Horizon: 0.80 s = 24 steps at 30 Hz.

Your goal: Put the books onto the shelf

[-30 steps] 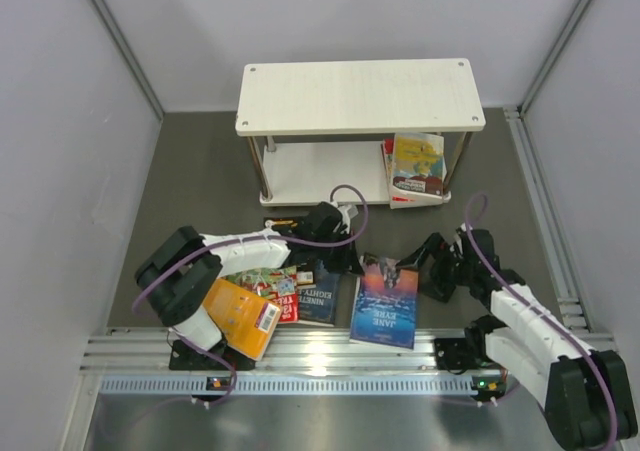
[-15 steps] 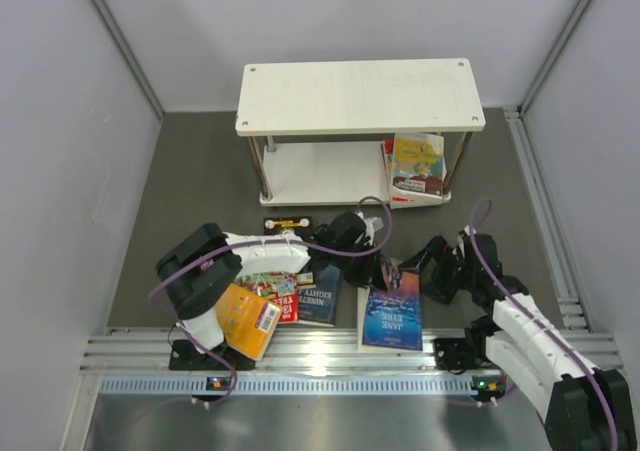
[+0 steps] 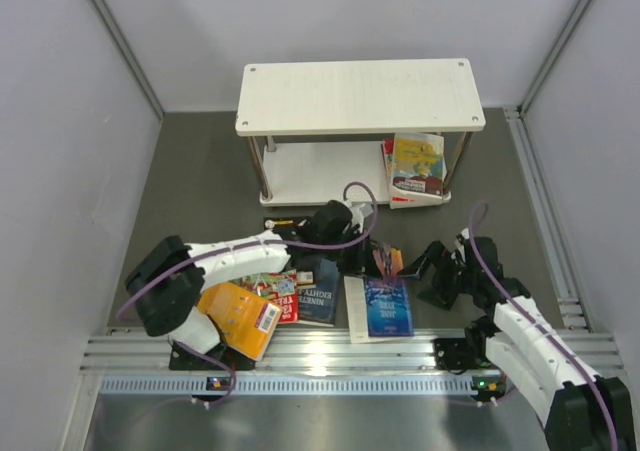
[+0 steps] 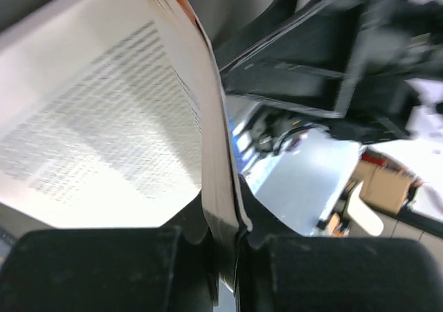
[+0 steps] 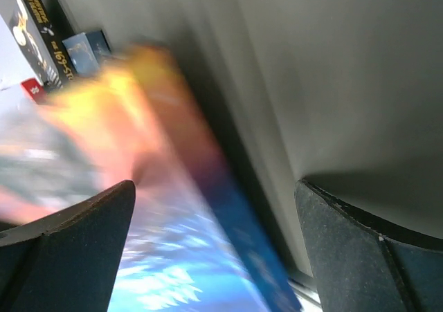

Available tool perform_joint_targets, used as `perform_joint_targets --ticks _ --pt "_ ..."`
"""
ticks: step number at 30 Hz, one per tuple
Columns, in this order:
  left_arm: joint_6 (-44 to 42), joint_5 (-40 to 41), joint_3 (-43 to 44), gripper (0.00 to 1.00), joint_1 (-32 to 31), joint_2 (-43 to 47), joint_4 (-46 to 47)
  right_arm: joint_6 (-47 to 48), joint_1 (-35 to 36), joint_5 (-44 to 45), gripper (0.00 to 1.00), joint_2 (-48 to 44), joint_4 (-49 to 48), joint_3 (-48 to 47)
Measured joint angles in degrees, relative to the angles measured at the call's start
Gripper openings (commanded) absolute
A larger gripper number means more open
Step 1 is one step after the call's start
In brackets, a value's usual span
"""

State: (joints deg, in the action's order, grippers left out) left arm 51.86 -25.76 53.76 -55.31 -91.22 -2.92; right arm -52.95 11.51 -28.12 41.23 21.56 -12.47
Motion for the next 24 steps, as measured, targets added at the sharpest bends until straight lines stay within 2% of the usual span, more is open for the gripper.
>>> perform_joint_targets --ticks 4,8,15,24 --pt "1.9 -0.8 -2.8 0.0 3.0 5.2 2.9 -0.2 0.0 -0.7 0.99 -1.0 0.7 0.1" --pt "6.1 -2.4 -9.2 0.0 4.4 5.1 12.2 -2.6 0.0 -4.2 0.99 -1.7 -3.1 2.5" --pt "15.1 -6.5 -15.8 0.0 5.0 0.6 30.1 -14.2 0.0 -10.3 1.0 -9.8 -16.3 10.4" --pt "26.3 -12.7 -17.9 0.0 7.1 -6.2 53.7 -19.8 0.0 -11.8 0.95 -15.8 -19.5 11.8"
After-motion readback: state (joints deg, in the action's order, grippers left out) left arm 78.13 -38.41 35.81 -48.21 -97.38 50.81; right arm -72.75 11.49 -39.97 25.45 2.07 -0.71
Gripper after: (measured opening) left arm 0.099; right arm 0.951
